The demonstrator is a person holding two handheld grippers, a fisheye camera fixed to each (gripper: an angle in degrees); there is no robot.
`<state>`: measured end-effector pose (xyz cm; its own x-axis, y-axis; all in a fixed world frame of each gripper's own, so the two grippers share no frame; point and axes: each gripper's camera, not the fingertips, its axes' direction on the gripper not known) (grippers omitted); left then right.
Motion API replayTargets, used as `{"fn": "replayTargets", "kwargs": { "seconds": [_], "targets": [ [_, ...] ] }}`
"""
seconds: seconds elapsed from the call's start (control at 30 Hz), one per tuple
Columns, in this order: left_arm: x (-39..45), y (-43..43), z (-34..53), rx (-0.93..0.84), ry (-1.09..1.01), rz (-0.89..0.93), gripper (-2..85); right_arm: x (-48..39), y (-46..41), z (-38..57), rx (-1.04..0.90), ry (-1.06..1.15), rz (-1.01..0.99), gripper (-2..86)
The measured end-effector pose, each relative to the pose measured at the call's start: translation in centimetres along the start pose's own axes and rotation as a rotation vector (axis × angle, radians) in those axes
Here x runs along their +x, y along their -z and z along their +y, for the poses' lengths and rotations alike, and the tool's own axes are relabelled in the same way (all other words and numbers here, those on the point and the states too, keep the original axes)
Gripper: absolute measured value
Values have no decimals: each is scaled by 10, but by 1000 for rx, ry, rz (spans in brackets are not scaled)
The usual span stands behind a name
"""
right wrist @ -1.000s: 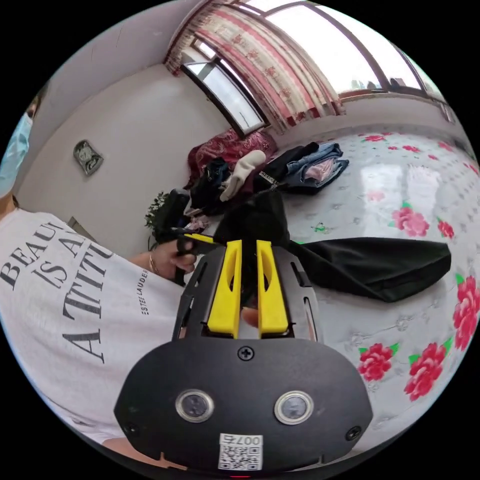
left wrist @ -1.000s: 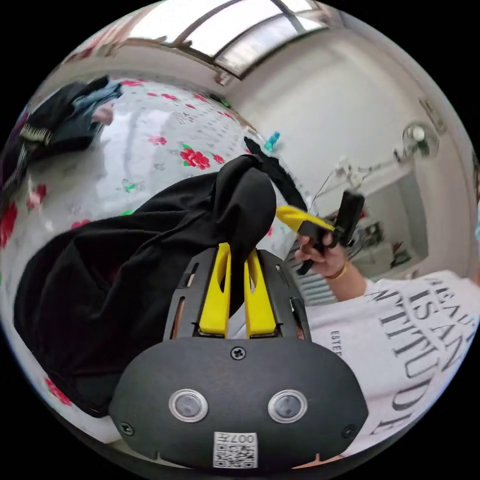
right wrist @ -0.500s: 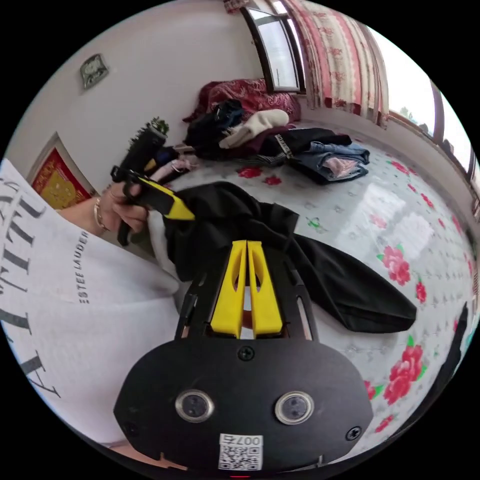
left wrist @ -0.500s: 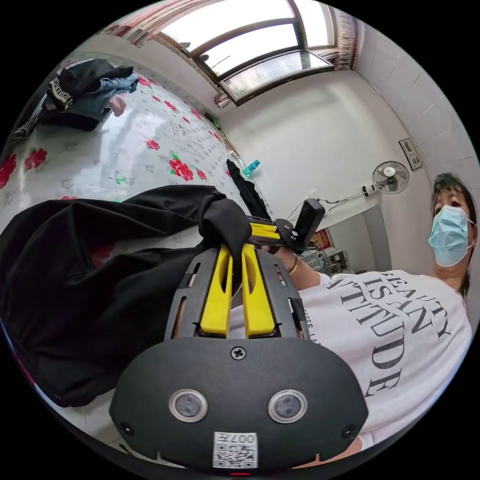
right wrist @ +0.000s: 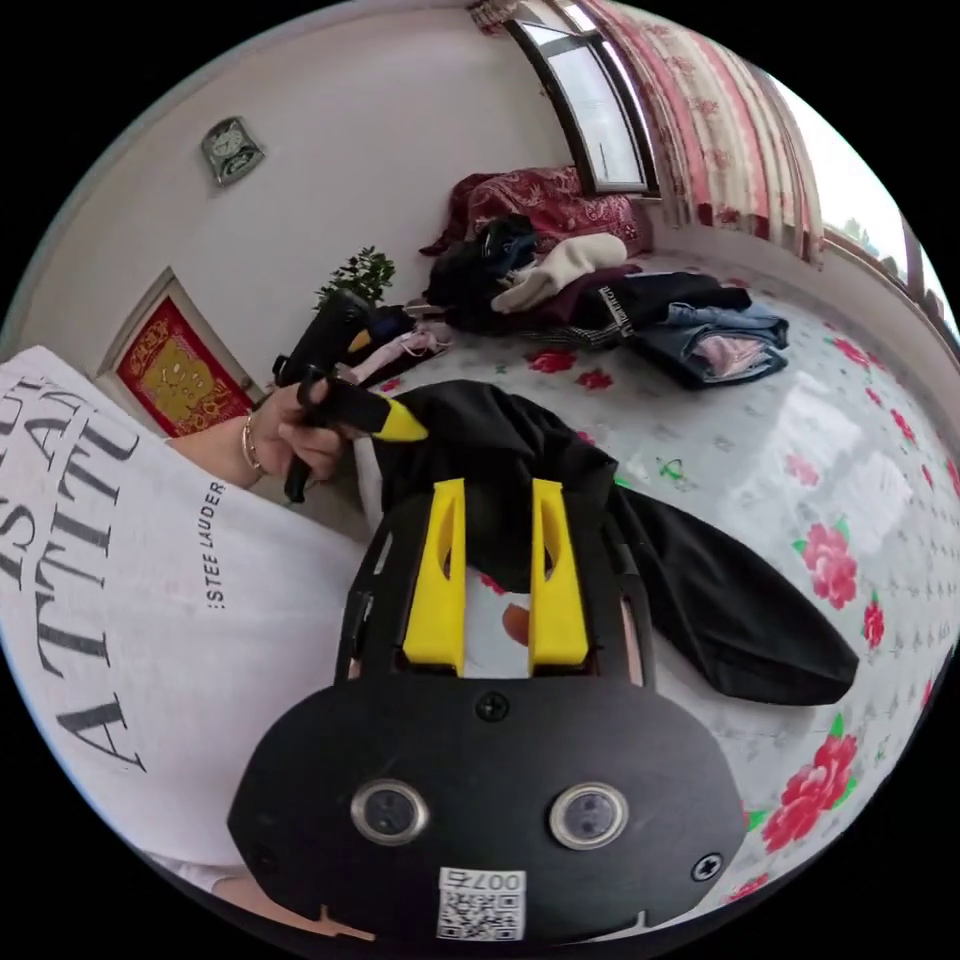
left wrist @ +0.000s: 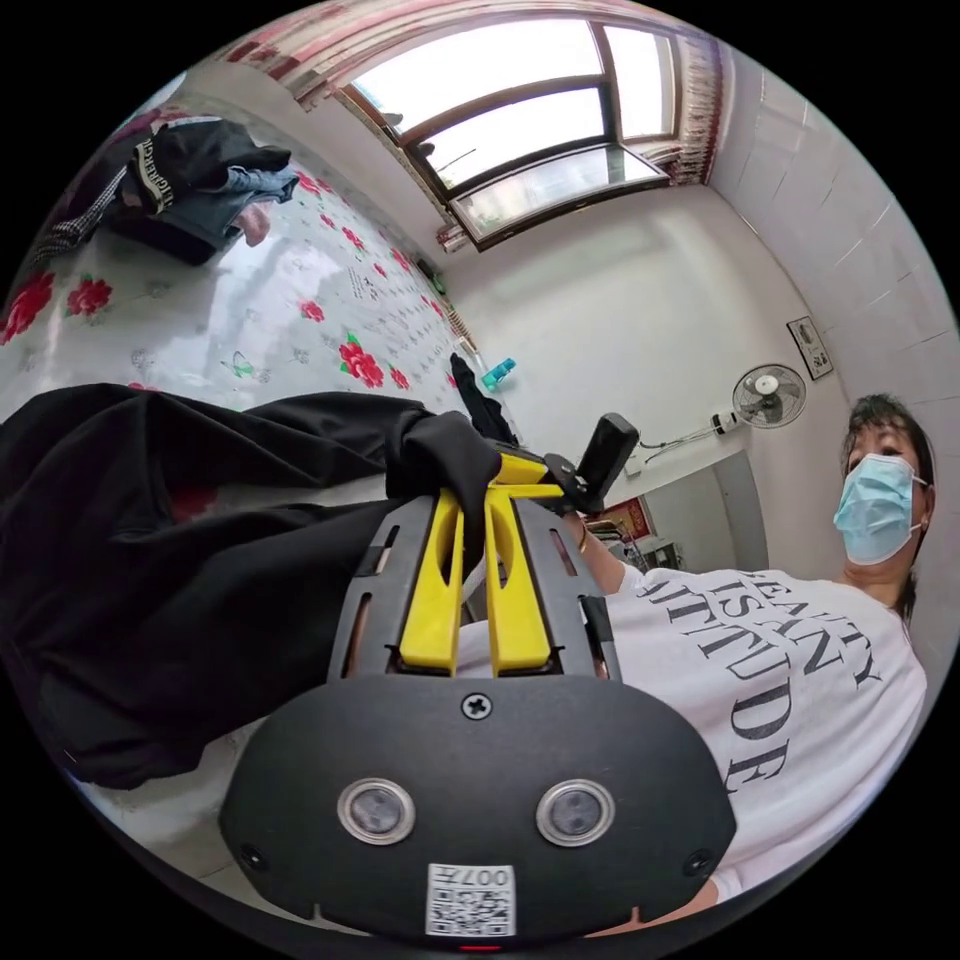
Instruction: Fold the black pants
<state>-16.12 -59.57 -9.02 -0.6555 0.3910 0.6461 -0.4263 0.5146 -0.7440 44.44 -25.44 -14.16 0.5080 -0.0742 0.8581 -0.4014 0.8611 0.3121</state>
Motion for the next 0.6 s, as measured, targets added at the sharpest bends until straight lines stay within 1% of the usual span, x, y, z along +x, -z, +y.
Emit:
{"fn": "replayTargets", "kwargs": {
  "seconds": [0.03, 0.07, 0.1, 0.17, 0.2, 0.23, 0.27, 0.33, 0.37, 0.43, 0.53, 0.6],
  "targets": [
    [2, 5, 0, 22, 1, -7, -4, -1, 28, 11, 120, -56, 18, 14],
    [2, 8, 1, 32, 3, -6, -4, 2, 70, 23, 324, -142, -42, 7],
    [3, 11, 1, 48, 13, -5, -4, 5, 94, 29, 439, -185, -113, 5],
    [3, 13, 0, 67, 31, -4, -5, 15, 187, 59, 960, -216, -513, 2],
    [3, 13, 0, 74, 39, 1, -5, 16, 206, 67, 1084, -214, -607, 2],
    [4, 12, -2, 76, 43, 4, -5, 14, 240, 78, 1288, -179, -767, 3],
    [4, 11, -2, 77, 44, 3, -5, 6, 271, 82, 1410, -128, -868, 7],
    [5, 7, -5, 74, 56, 2, -5, -13, 316, 84, 1498, -34, -926, 14],
    [5, 6, -5, 74, 60, 4, -5, -30, 342, 86, 1536, 52, -925, 18],
    [5, 2, -8, 72, 71, 13, -6, -52, 369, 91, 1567, 135, -921, 22],
    [7, 0, -12, 77, 79, 15, -6, -78, 392, 102, 1604, 240, -918, 23],
    [9, -1, -14, 78, 82, 17, -6, -89, 398, 107, 1608, 267, -905, 22]
  ]
}}
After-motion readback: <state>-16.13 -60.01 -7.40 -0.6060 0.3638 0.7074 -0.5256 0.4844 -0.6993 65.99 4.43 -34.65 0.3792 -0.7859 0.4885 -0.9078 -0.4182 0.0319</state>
